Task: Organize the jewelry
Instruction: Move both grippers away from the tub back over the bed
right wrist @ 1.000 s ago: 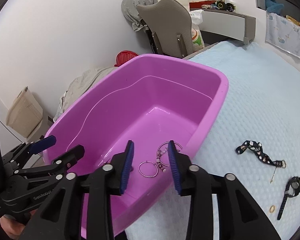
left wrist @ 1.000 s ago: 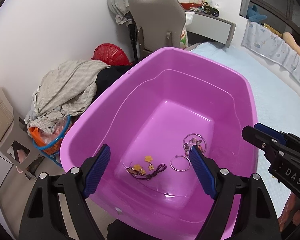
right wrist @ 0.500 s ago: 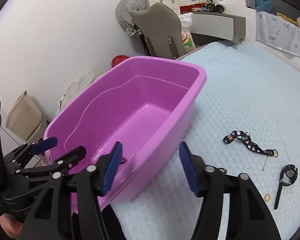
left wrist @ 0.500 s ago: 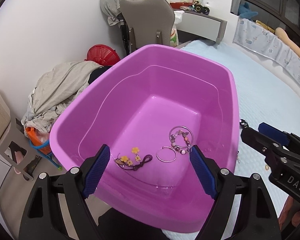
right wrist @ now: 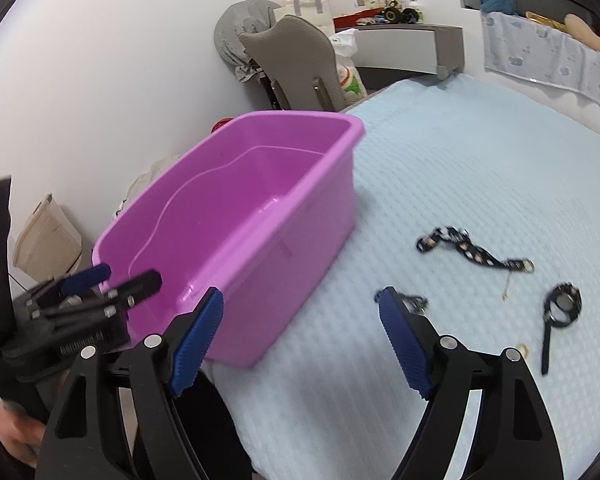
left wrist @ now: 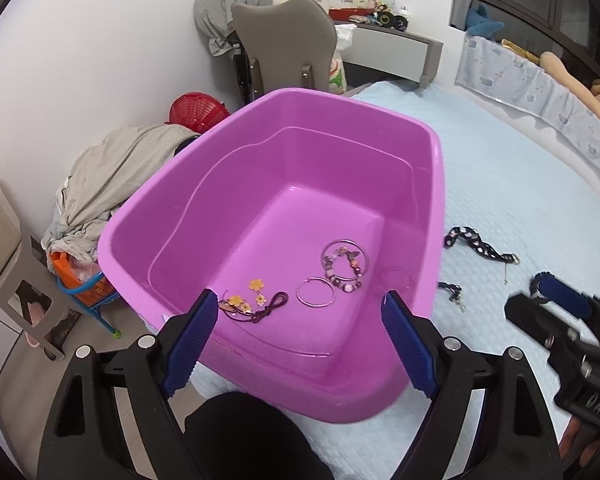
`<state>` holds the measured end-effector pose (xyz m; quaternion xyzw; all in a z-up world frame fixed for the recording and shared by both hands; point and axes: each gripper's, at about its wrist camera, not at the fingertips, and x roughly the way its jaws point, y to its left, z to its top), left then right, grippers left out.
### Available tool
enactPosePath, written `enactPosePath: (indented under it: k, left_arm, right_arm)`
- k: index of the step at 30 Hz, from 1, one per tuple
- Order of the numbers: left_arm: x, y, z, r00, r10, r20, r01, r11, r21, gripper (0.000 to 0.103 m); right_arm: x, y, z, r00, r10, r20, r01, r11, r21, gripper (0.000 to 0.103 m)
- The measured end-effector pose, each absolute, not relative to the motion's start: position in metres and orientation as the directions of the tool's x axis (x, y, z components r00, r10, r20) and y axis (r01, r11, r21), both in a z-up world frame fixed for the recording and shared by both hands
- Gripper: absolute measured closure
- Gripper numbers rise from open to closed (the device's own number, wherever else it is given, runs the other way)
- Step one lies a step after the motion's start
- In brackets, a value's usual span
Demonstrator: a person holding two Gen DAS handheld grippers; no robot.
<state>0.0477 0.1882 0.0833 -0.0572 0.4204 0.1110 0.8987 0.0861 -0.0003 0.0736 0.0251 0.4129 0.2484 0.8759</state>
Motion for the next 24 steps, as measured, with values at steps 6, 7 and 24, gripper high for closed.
enactPosePath:
  k: [6,7,24]
  left_arm:
    - [0.039,0.164,0.085,0.642,0.121,-0.757,-0.207,0.978,-0.019,0.02]
    - [0.037,0.159,0.085,0.646,0.111,-0.755,-0.197,0.98,-0.024,0.02]
    - [0.03,0.061,0.053,0.65,-0.074,-0.756,0.022,0.997,-0.078,0.017]
  right_arm:
    - [0.057,-0.037,0.053,0.543,0.431,-0.721,-0.355,0.896,0.268,0.026]
    - [0.052,-0.044,0.05,0.543,0.427,-0.723,-0.341,0.899,0.275,0.026]
    - [-0.006,-0.176,-0.013,0.586,0.298,-0.753,-0.08,0.947,0.312,0.026]
